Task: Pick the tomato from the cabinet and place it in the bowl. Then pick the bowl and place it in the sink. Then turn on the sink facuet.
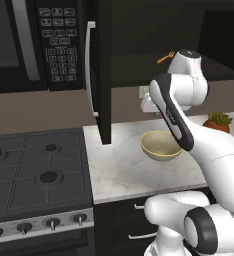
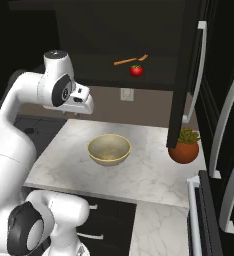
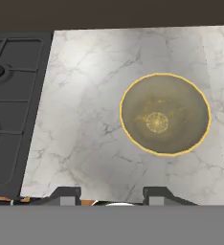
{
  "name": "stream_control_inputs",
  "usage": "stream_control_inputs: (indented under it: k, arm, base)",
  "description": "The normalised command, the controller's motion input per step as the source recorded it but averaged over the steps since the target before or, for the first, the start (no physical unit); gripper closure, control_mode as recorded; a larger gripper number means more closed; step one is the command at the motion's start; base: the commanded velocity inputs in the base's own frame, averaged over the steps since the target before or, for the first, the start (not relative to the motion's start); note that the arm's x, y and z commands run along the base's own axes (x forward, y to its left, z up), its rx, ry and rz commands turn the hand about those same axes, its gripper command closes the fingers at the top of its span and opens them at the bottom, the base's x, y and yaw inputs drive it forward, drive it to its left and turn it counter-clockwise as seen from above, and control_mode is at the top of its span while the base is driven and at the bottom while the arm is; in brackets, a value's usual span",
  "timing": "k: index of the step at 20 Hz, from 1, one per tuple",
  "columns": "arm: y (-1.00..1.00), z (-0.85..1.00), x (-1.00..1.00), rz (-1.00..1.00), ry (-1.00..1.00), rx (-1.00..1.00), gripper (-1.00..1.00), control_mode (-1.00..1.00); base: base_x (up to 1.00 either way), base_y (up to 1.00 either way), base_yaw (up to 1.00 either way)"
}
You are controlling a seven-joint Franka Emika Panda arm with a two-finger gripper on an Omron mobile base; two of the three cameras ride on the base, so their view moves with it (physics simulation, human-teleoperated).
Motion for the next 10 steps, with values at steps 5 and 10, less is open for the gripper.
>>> stream_control_inputs:
  k: [5, 10]
  arm:
    - [-0.16, 0.09, -0.35, -0.03, -0.19, 0.00, -1.00, -1.00]
    - [-0.49, 0.50, -0.40, -0.08, -0.42, -0.03, -1.00, -1.00]
  base:
    - [0.00, 0.00, 0.00]
    - [0.00, 0.00, 0.00]
